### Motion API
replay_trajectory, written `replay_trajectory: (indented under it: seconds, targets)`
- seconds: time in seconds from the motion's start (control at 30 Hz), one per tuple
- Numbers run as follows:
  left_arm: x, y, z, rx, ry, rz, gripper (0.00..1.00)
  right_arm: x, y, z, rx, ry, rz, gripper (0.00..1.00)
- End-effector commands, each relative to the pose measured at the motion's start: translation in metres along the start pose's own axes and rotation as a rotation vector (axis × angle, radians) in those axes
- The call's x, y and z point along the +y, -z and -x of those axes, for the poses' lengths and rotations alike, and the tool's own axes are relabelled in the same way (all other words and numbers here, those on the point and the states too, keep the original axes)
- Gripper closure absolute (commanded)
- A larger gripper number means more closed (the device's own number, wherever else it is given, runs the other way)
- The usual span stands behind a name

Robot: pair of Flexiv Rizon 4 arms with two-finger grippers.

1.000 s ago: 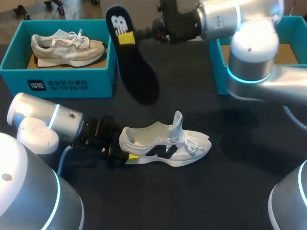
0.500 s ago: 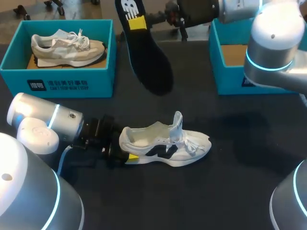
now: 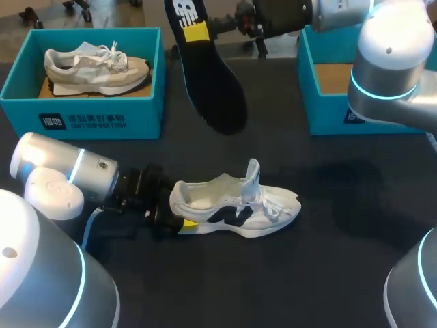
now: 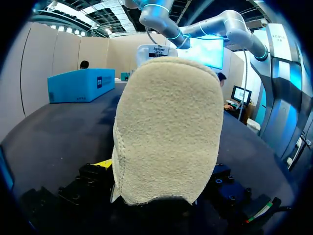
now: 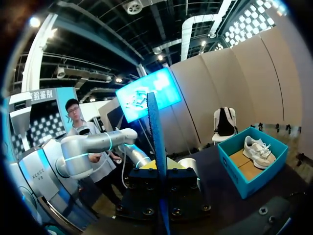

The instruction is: Take the shoe out of the shoebox, open the shoe tongue, remove and reinsert the insole, then place the shoe into the shoebox

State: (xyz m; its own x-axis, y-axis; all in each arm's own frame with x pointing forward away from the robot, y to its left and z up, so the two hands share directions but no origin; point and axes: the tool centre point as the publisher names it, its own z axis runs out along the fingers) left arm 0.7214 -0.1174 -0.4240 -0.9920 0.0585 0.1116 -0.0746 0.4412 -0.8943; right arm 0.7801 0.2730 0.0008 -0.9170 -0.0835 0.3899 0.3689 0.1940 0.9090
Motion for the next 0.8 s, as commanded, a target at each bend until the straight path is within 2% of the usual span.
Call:
replay_trajectory:
  seconds: [0.03,0.1,0.23,0.53,0.67,0.8]
  targets:
    - [0.001,-0.001,0.0,0.002,0.001,0.004,1.0,0.0,0.018,-0.005,-0.019,-0.059,-0.037,1.0]
    - [0.001,-0.001,0.0,0.002,0.001,0.004,1.0,0.001,0.032,-0.01,-0.047,-0.108,-0.046,1.0]
    - [0.001,-0.001,0.0,0.002,0.001,0.004,1.0,0.005,0.062,-0.02,-0.112,-0.2,-0.001,1.0]
    - [0.001,-0.001,0.0,0.002,0.001,0.004,1.0,0.026,0.114,-0.053,-0.187,-0.283,0.075,1.0]
    - [0.001,-0.001,0.0,0.002,0.001,0.004,1.0,0.034,0.128,-0.067,-0.217,-0.293,0.086,1.0]
    - [0.001,-0.001,0.0,0.002,0.001,0.004,1.0,0.039,0.131,-0.08,-0.222,-0.296,0.095,1.0]
